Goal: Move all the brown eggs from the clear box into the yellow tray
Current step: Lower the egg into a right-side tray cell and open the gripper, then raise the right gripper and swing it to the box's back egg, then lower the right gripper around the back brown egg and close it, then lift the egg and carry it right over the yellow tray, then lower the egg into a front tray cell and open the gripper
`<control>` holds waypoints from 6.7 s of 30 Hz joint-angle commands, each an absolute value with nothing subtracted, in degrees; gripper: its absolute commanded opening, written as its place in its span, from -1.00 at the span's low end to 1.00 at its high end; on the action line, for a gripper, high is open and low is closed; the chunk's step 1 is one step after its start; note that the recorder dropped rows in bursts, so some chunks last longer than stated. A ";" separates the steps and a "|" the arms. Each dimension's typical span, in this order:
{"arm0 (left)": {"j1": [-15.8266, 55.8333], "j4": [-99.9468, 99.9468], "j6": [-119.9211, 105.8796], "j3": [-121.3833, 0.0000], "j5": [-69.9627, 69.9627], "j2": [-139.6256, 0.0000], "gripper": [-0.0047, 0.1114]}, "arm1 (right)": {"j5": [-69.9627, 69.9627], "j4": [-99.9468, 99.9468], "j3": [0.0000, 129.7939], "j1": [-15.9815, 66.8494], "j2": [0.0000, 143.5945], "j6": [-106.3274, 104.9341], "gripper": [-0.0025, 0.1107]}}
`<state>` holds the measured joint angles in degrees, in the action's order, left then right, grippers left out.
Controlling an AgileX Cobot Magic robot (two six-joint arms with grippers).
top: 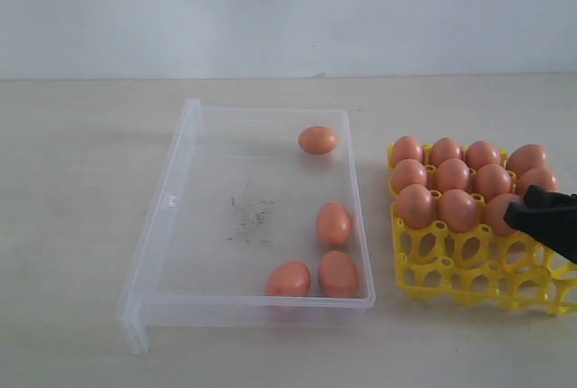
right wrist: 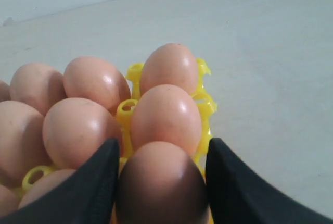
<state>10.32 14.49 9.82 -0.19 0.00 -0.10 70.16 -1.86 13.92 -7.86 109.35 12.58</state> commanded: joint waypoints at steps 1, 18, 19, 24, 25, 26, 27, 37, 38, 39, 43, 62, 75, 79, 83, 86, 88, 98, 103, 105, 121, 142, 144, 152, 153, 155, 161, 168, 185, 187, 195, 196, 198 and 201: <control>10.56 14.40 9.74 0.00 0.00 0.00 -0.85 | 69.96 -2.07 14.00 -8.12 109.23 12.96 -0.04; 10.56 14.40 9.74 0.00 0.00 0.00 -0.85 | 69.96 23.09 13.25 -6.94 83.56 13.36 0.17; 10.56 14.40 9.74 0.00 0.00 0.00 -0.85 | 69.96 25.80 13.77 -5.93 83.25 12.97 0.08; 10.56 14.40 9.74 0.00 0.00 0.00 -0.85 | 69.96 33.88 17.54 2.87 83.27 8.59 -0.62; 10.56 14.40 9.74 0.00 0.00 0.00 -0.85 | 69.67 33.78 18.16 4.66 83.27 7.78 -0.77; 10.56 14.40 9.74 0.00 0.00 0.00 -0.85 | 68.40 33.67 18.93 6.96 83.27 6.61 -0.95; 10.56 14.40 9.74 0.00 0.00 0.00 -0.85 | 66.71 33.67 19.89 9.25 83.27 6.47 -0.95; 10.56 14.40 9.74 0.00 0.00 0.00 -0.85 | 9.31 24.48 46.81 28.58 85.66 9.26 -0.95; 10.56 14.40 9.74 0.00 0.00 0.00 -0.85 | 6.72 24.69 49.11 28.59 86.09 8.18 -0.95; 10.56 14.40 9.74 0.00 0.00 0.00 -0.85 | 3.49 24.69 52.08 28.59 87.00 7.40 -0.94; 10.56 14.40 9.74 0.00 0.00 0.00 -0.85 | -17.94 24.69 65.62 28.48 92.48 1.90 -0.57; 10.56 14.40 9.74 0.00 0.00 0.00 -0.85 | -28.55 38.09 91.21 28.48 120.70 -33.14 -0.35; 10.56 14.40 9.74 0.00 0.00 0.00 -0.85 | -27.66 36.76 91.34 22.86 120.70 -11.25 0.16; 10.56 14.40 9.74 0.00 0.00 0.00 -0.85 | -30.69 28.39 91.34 21.38 120.70 -18.53 0.16; 10.56 14.40 9.74 0.00 0.00 0.00 -0.85 | -34.84 13.64 91.34 21.38 120.70 -36.45 0.16; 10.56 14.40 9.74 0.00 0.00 0.00 -0.85 | -35.79 7.30 91.34 21.38 120.70 -44.19 0.15; 10.56 14.40 9.74 0.00 0.00 0.00 -0.85 | -34.84 7.42 91.34 21.38 120.70 -45.44 0.14; 10.56 14.40 9.74 0.00 0.00 0.00 -0.85 | -34.33 7.67 96.27 21.22 126.24 -45.35 0.14; 10.56 14.40 9.74 0.00 0.00 0.00 -0.85 | -35.09 7.97 100.92 21.22 130.54 -43.34 0.14; 10.56 14.40 9.74 0.00 0.00 0.00 -0.85 | -35.39 7.97 101.99 21.22 131.20 -43.20 0.14; 10.56 14.40 9.74 0.00 0.00 0.00 -0.85 | -31.70 6.63 103.61 20.57 132.87 -22.91 -0.96; 10.56 14.40 9.74 0.00 0.00 0.00 -0.85 | 12.02 -3.68 86.11 22.19 127.83 -31.76 -0.96; 10.56 14.40 9.74 0.00 0.00 0.00 -0.85 | 22.40 5.86 82.46 22.19 127.33 -12.48 -0.96; 10.56 14.40 9.74 0.00 0.00 0.00 -0.85 | 69.96 10.79 53.28 18.45 119.23 11.02 -0.96; 10.56 14.40 9.74 0.00 0.00 0.00 -0.85 | 69.96 10.96 49.49 17.77 117.00 10.77 -0.96; 10.56 14.40 9.74 0.00 0.00 0.00 -0.85 | 69.96 11.27 42.73 16.36 113.03 9.88 -0.96; 10.56 14.40 9.74 0.00 0.00 0.00 -0.85 | 69.96 10.58 24.29 12.97 98.28 12.70 -0.96; 10.56 14.40 9.74 0.00 0.00 0.00 -0.85 | 69.96 16.73 10.97 12.97 89.53 13.22 -0.96; 10.56 14.40 9.74 0.00 0.00 0.00 -0.85 | 69.96 6.67 3.02 12.97 89.40 11.33 -0.96; 10.56 14.40 9.74 0.00 0.00 0.00 -0.85 | 69.96 6.23 4.23 12.97 90.67 10.78 -0.96; 10.56 14.40 9.74 0.00 0.00 0.00 -0.85 | 69.96 5.14 8.33 13.10 99.10 10.53 -0.96; 10.56 14.40 9.74 0.00 0.00 0.00 -0.85 | 69.96 5.14 8.90 13.10 99.41 10.53 -0.96; 10.56 14.40 9.74 0.00 0.00 0.00 -0.85 | 69.96 5.58 9.85 13.10 100.72 10.53 -0.96; 10.56 14.40 9.74 0.00 0.00 0.00 -0.85 | 69.96 5.68 10.62 13.10 103.17 10.53 -0.96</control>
<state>10.32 14.49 9.82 -0.19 0.00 -0.10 69.35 5.51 9.91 13.14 101.28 10.95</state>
